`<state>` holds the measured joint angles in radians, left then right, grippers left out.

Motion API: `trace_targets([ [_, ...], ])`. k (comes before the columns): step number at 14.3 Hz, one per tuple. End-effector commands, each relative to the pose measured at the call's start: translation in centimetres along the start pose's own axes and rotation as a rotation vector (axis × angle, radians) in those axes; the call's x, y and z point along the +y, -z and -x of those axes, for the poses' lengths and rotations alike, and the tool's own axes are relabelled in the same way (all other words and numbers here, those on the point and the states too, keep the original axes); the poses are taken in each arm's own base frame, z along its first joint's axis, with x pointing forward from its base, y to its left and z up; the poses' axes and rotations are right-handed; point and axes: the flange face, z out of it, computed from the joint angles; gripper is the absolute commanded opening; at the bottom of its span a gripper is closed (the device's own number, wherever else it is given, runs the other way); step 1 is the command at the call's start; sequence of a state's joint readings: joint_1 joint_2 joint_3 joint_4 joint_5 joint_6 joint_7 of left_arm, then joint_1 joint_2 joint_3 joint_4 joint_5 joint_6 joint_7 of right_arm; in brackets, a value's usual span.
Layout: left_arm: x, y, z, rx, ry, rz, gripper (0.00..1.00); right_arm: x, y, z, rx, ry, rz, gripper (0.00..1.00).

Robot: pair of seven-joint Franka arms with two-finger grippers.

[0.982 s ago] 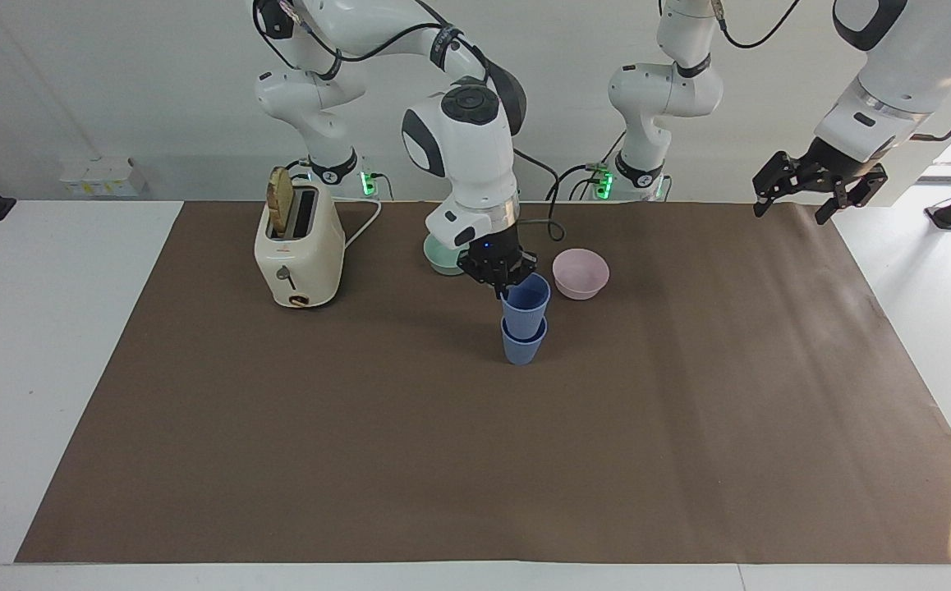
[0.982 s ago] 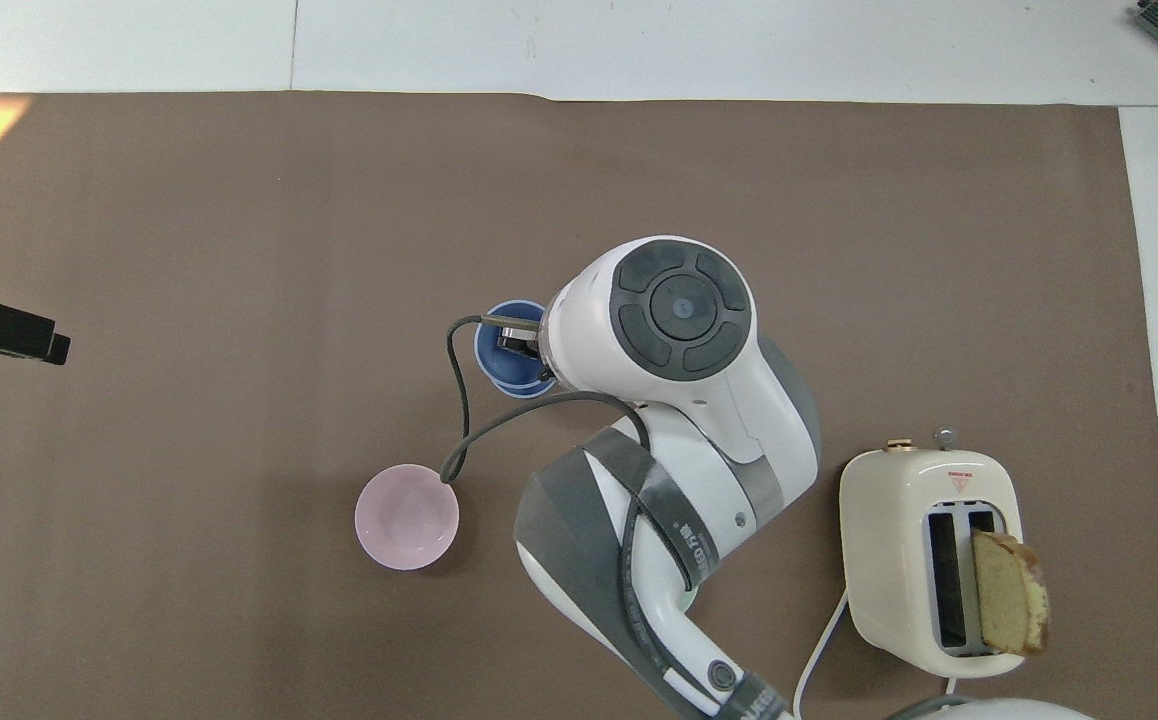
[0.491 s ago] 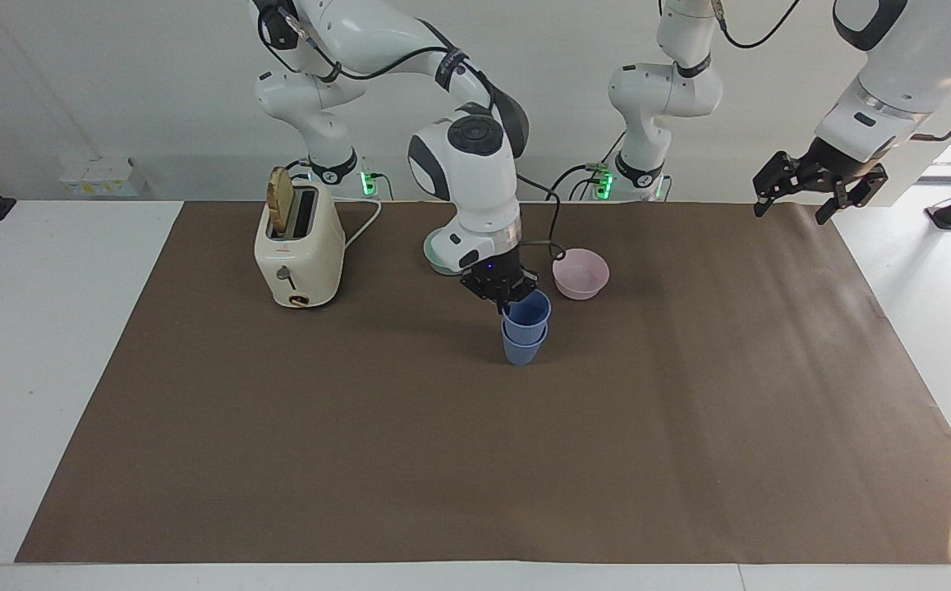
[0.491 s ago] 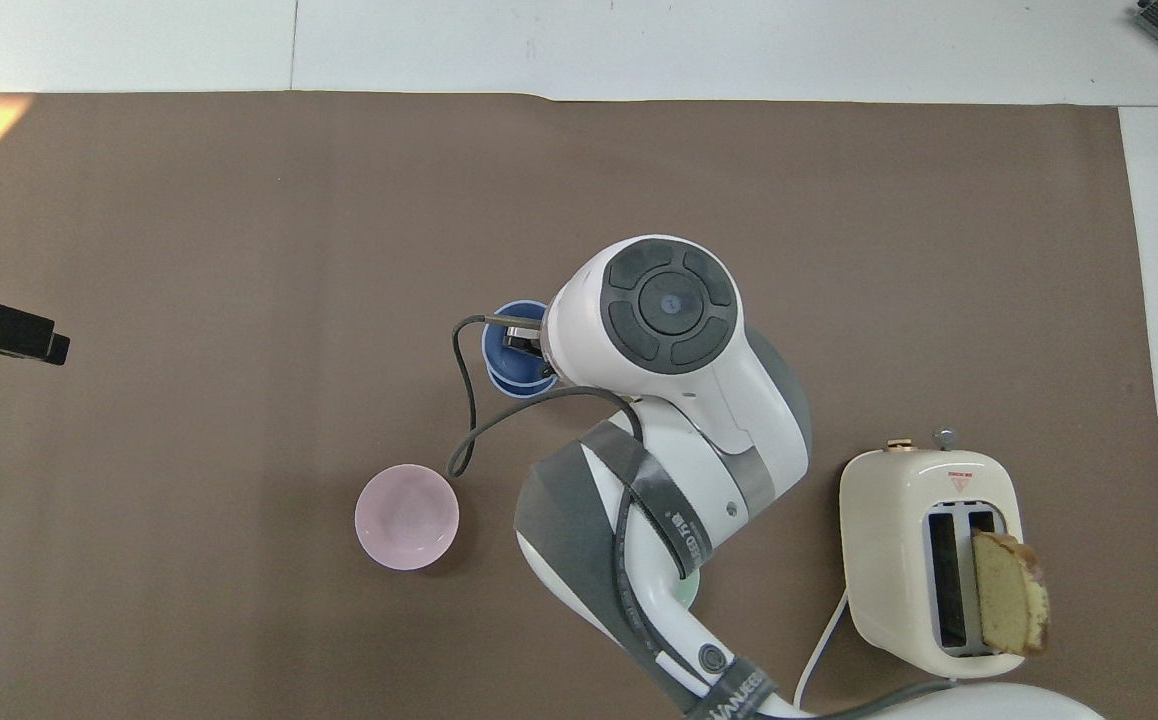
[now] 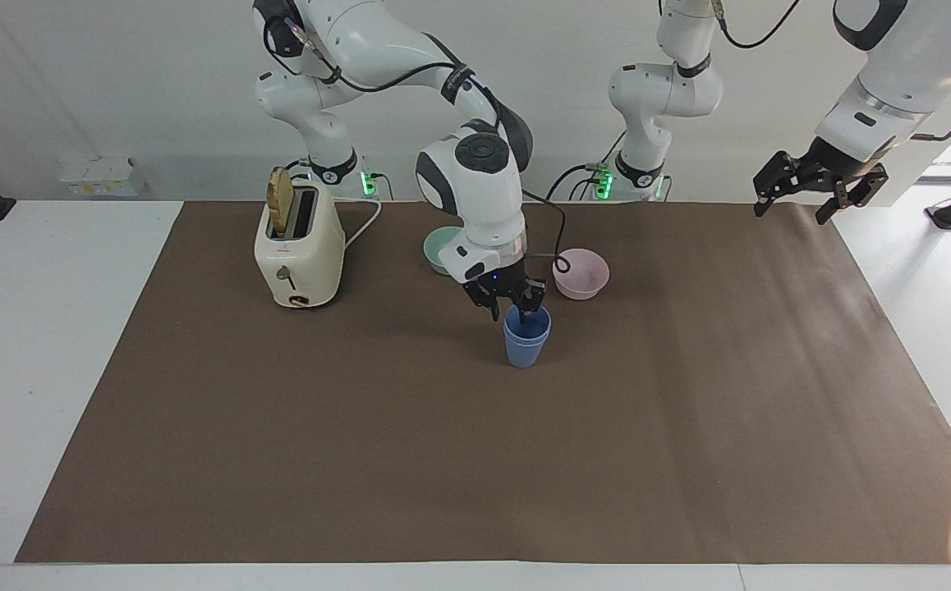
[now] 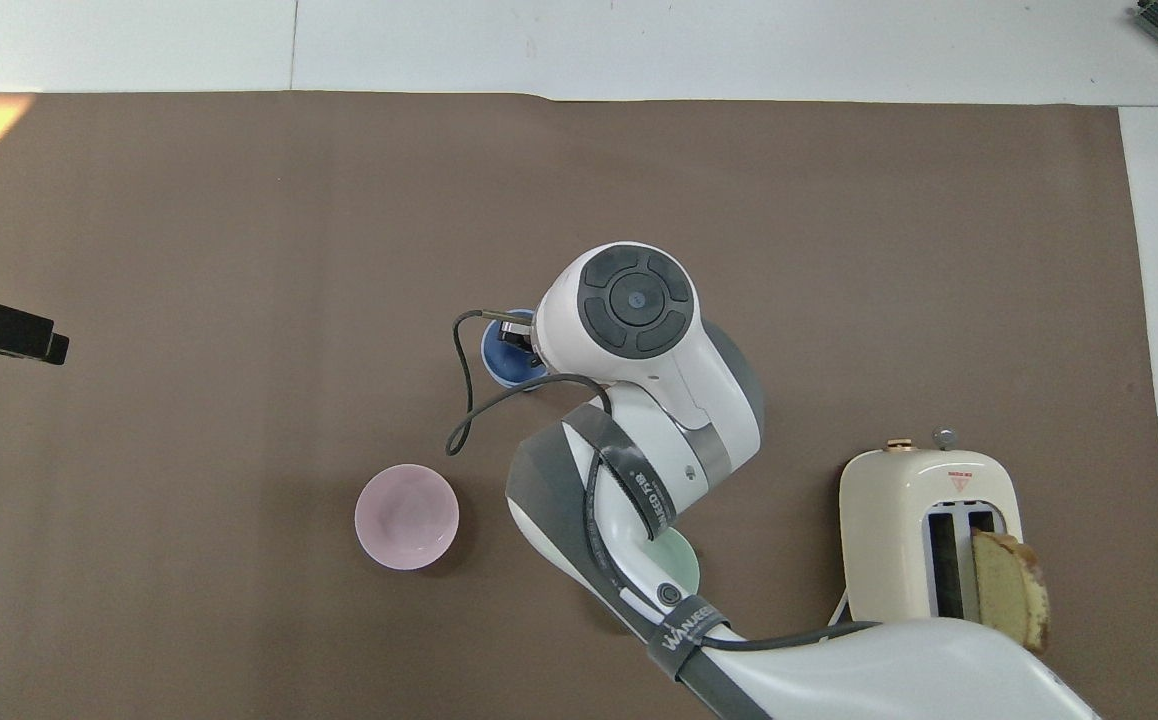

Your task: Stack blue cups with both arms

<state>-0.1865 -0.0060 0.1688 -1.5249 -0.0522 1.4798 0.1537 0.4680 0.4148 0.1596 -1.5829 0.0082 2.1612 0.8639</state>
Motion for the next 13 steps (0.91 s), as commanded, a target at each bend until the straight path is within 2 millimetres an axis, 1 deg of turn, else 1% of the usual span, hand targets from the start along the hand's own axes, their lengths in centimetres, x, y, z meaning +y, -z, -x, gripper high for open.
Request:
trace_targets([
  [1, -0.3, 0.2, 0.6, 0.004, 0.003, -0.016, 1.0, 0.5, 2.0, -0.6, 0.037, -0.024, 0.01, 1.0],
  [3, -0.2, 0.3, 0.7, 0.001, 0.001, -0.016, 1.0, 1.1, 4.6, -1.4, 0.031, -0.021, 0.049, 1.0],
  [4, -0.2, 0.3, 0.7, 0.001, 0.001, -0.016, 1.0, 1.9, 6.5, -2.2, 0.038, -0.014, 0.073, 1.0],
  [7, -0.2, 0.3, 0.6, 0.007, -0.001, -0.017, 1.0, 5.1, 11.3, -4.1, 0.01, 0.051, 0.141, 1.0],
  [8, -0.2, 0.6, 0.7, 0.012, 0.001, -0.017, 1.0, 6.2, 12.9, -4.6, 0.003, 0.076, 0.16, 1.0],
  [9, -0.1, 0.6, 0.7, 0.012, -0.002, -0.017, 1.0, 7.2, 14.9, -5.0, 0.003, 0.088, 0.165, 1.0],
  [10, 0.2, 0.5, 0.6, 0.01, -0.007, -0.017, 1.0, 8.6, 17.1, -5.3, 0.001, 0.1, 0.17, 1.0],
  [12, 0.3, 0.5, 0.6, 0.01, -0.01, -0.017, 1.0, 12.4, 21.6, -6.9, -0.003, 0.091, 0.166, 1.0],
  [13, 0.3, 0.5, 0.6, 0.008, -0.011, -0.017, 1.0, 14.0, 22.6, -7.4, -0.024, 0.114, 0.18, 1.0],
])
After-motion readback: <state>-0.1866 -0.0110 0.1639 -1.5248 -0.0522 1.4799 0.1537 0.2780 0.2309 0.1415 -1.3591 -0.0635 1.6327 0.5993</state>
